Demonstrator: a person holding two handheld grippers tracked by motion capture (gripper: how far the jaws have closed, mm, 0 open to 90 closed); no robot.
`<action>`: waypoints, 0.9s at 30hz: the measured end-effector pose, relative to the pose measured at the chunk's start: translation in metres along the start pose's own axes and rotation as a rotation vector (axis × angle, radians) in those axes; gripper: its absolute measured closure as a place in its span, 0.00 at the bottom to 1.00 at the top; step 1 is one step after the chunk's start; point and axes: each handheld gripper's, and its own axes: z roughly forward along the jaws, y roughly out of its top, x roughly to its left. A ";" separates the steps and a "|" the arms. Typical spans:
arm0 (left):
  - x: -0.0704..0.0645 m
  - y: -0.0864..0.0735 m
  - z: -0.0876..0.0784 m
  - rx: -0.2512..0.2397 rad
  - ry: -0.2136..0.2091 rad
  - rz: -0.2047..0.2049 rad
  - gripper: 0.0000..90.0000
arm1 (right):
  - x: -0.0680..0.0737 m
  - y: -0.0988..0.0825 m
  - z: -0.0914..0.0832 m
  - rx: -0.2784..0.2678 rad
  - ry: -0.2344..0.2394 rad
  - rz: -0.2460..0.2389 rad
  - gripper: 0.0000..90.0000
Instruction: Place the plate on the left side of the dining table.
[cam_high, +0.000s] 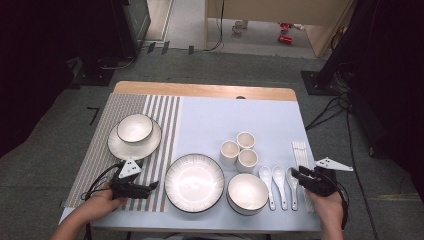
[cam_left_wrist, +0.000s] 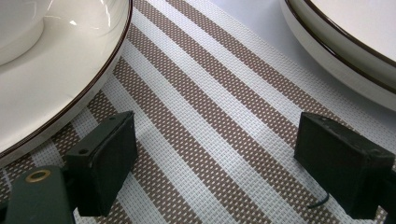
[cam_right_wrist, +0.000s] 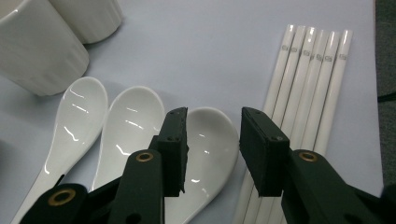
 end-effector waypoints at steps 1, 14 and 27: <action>0.000 0.000 0.000 0.000 0.000 0.000 0.14 | -0.001 0.000 0.001 0.005 0.000 0.003 0.69; 0.000 0.000 0.000 0.000 0.000 0.000 0.14 | -0.003 -0.003 0.008 0.059 -0.001 0.016 0.69; 0.000 0.000 0.000 0.000 0.000 0.000 0.14 | 0.000 -0.002 0.012 0.085 -0.003 0.000 0.75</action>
